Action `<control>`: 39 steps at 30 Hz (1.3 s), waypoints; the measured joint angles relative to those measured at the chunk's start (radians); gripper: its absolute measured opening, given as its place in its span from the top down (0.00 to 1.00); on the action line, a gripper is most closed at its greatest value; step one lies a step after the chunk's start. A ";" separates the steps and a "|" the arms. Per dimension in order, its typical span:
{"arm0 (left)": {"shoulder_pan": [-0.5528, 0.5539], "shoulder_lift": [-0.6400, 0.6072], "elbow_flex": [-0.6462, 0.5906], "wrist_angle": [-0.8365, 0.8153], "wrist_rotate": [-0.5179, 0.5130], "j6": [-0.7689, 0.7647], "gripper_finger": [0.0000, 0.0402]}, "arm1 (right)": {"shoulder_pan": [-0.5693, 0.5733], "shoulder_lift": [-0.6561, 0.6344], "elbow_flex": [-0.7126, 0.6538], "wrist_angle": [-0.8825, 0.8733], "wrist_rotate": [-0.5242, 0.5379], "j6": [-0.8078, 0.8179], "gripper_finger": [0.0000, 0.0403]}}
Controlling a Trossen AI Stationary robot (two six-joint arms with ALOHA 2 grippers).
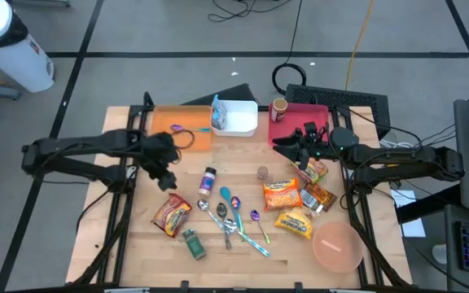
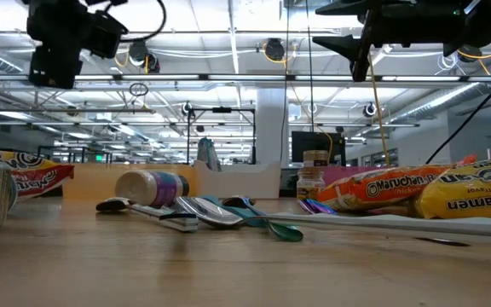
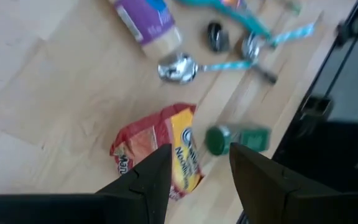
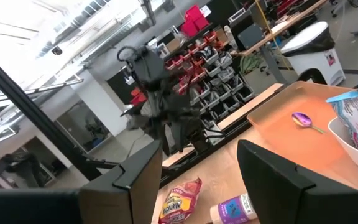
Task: Pick & Place Food Item
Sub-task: Put the red noodle pack into the white bin
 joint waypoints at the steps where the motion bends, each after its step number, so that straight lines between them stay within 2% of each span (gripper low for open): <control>1: -0.010 0.026 0.000 0.001 0.006 0.018 0.58 | 0.000 0.000 0.000 0.000 0.000 0.000 0.50; 10: -0.043 0.237 0.000 0.050 0.011 0.249 0.58 | 0.005 0.000 0.000 -0.002 -0.002 0.004 0.50; 19: -0.043 0.392 0.000 0.051 0.012 0.472 0.58 | 0.005 0.000 0.000 -0.004 -0.003 0.019 0.50; 29: -0.043 0.526 -0.001 -0.010 0.065 0.606 0.58 | 0.005 0.000 0.000 -0.013 -0.030 0.018 0.50; 39: -0.043 0.568 -0.005 -0.018 0.108 0.650 0.60 | 0.004 0.000 0.000 -0.049 -0.030 0.012 0.50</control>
